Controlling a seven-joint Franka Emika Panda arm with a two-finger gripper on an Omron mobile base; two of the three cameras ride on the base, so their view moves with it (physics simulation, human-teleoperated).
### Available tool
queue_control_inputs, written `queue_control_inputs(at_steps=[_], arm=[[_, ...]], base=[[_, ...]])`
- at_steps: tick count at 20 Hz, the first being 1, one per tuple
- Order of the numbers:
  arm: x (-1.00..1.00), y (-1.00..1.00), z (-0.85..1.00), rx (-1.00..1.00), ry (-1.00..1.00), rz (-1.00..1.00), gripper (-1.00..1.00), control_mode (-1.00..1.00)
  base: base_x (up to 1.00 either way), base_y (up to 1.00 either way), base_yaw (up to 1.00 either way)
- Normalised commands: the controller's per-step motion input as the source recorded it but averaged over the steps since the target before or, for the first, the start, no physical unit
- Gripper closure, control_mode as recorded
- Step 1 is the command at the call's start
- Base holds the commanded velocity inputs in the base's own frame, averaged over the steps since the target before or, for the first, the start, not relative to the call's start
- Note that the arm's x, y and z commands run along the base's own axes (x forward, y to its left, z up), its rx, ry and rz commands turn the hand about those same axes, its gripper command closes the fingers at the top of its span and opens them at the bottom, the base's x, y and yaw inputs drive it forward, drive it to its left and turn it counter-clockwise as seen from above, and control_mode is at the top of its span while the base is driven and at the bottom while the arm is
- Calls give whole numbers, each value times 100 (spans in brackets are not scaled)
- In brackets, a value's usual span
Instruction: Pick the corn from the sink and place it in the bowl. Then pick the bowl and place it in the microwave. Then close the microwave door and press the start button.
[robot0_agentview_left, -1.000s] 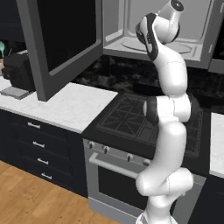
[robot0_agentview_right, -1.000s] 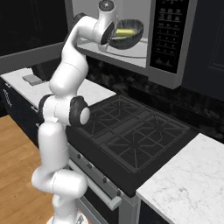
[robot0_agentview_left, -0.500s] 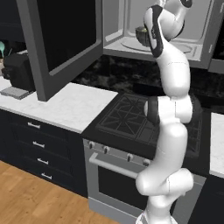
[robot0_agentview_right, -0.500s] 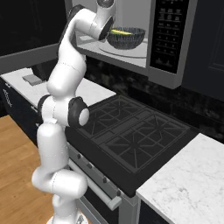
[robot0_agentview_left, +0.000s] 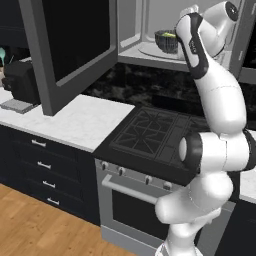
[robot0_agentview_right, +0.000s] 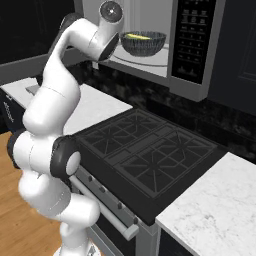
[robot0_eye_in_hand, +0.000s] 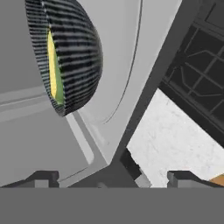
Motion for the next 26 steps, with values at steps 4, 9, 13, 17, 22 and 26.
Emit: queue_control_inputs(at_steps=[4, 9, 13, 17, 22, 26], arm=[[-100, 51, -41, 3, -18, 2, -100, -100], [-100, 57, -31, 3, -19, 1, -100, -100], [-100, 53, -3, 1, -10, 0, -100, -100], [-100, 53, 0, 0, -10, 0, -100, -100], [-100, 49, 10, 0, -8, 0, -100, -100], [-97, 51, 20, 5, 0, 0, -100, -100]], base=[[0, 0, 0], [0, 0, 0], [0, 0, 0], [0, 0, 0], [0, 0, 0], [0, 0, 0]])
